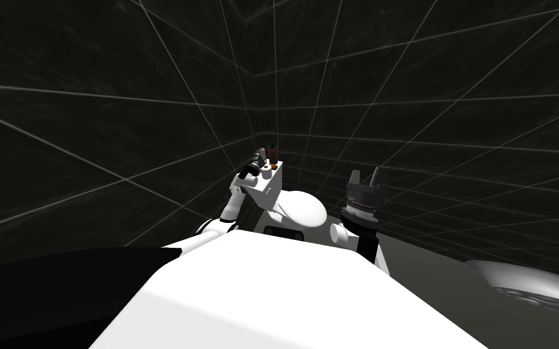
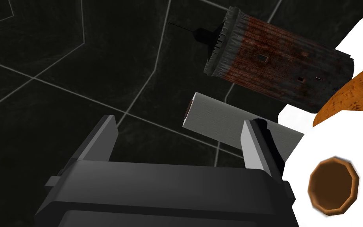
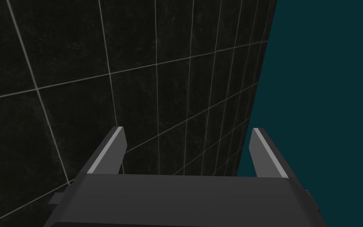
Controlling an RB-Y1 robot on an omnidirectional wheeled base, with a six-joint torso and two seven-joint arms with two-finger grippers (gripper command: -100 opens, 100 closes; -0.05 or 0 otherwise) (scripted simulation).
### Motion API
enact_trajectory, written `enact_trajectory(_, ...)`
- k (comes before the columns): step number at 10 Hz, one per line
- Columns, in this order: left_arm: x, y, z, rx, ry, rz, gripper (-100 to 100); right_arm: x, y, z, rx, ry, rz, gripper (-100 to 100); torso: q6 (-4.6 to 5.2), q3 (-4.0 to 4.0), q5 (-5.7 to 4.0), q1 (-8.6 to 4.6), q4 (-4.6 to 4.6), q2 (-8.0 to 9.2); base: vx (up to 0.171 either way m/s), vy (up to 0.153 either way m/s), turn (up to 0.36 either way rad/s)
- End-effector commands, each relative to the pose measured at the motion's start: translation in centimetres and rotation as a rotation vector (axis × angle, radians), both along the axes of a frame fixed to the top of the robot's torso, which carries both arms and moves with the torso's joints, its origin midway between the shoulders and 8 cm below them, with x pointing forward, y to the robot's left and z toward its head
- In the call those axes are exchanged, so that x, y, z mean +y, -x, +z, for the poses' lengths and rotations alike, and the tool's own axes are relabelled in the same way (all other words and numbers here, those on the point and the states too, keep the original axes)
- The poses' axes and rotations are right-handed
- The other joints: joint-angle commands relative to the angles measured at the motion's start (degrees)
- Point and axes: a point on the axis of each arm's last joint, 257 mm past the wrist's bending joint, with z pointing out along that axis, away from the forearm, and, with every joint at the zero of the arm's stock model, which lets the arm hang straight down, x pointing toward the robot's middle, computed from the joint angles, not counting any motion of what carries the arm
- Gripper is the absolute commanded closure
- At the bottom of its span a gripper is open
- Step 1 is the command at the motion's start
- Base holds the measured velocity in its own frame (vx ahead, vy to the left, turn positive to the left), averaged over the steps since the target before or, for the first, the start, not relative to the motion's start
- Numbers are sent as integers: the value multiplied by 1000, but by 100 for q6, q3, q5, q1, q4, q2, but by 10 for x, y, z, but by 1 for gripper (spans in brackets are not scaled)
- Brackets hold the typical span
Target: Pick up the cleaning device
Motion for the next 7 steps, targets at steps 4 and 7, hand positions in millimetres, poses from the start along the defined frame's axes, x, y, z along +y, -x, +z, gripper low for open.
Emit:
enact_trajectory(4,8,-36,-7,123,34,13,-100,0,0,0,0,0,0,0,0,0,-1,-5,0,0,12,-35,-5)
enact_trajectory(7,12,-52,-8,183,54,24,-100,0,0,0,0,0,0,0,0,0,-2,-8,0,0,9,-35,-2)
